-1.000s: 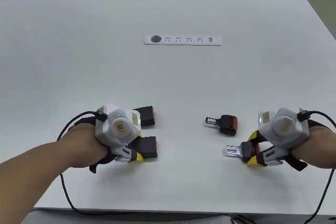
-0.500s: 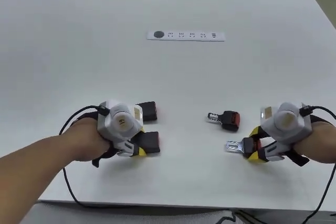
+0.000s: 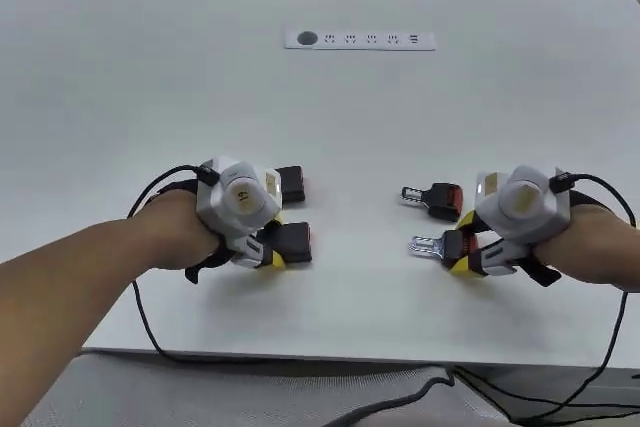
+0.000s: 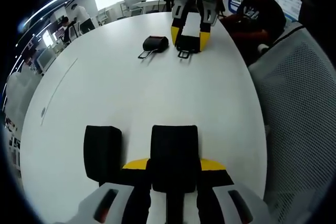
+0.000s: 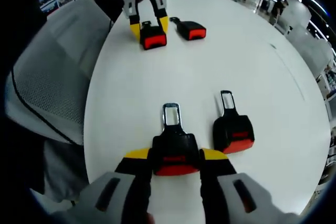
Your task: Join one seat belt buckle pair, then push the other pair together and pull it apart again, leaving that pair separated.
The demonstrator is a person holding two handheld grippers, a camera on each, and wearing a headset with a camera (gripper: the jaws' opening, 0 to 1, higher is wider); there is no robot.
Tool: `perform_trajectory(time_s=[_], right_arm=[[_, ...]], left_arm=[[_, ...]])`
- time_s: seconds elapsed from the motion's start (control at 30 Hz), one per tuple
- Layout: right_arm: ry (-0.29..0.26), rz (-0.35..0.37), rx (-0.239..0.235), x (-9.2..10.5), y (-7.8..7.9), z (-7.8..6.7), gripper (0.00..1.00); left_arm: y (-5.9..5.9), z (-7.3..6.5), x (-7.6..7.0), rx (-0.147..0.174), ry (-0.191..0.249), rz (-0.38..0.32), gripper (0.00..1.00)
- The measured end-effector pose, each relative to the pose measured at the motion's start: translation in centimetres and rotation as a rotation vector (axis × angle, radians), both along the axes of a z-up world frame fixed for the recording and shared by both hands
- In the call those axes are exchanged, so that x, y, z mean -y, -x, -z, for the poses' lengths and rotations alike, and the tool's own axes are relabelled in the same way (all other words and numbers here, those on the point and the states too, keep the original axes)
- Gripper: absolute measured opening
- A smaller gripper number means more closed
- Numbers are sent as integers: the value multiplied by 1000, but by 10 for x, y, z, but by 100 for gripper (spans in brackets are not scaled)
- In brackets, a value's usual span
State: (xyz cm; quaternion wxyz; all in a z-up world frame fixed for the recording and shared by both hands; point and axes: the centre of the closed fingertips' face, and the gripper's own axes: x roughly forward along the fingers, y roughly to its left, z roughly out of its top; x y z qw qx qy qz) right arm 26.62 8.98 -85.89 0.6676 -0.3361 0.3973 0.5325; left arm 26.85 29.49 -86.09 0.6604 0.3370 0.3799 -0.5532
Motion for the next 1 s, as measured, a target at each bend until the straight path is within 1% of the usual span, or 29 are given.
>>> perform_trajectory(time_s=[0.13, 0.17, 0.27, 0.53, 0.8, 1.0], right_arm=[[-27, -20, 6, -22, -2, 1, 36], [-28, -23, 6, -25, -2, 1, 36], [-45, -42, 13, -44, -3, 2, 36], [-95, -53, 19, -84, -7, 2, 36], [-98, -113, 22, -115, -2, 3, 36], [-93, -113, 29, -125, -6, 4, 36]], left_arm=[[0, 0, 0, 1, 0, 5, 33], [0, 0, 0, 0, -1, 5, 33], [0, 1, 1, -3, -6, 13, 33], [2, 1, 3, -5, -16, 32, 33], [2, 1, 4, -8, -31, 47, 33], [2, 1, 4, -7, -35, 48, 33]])
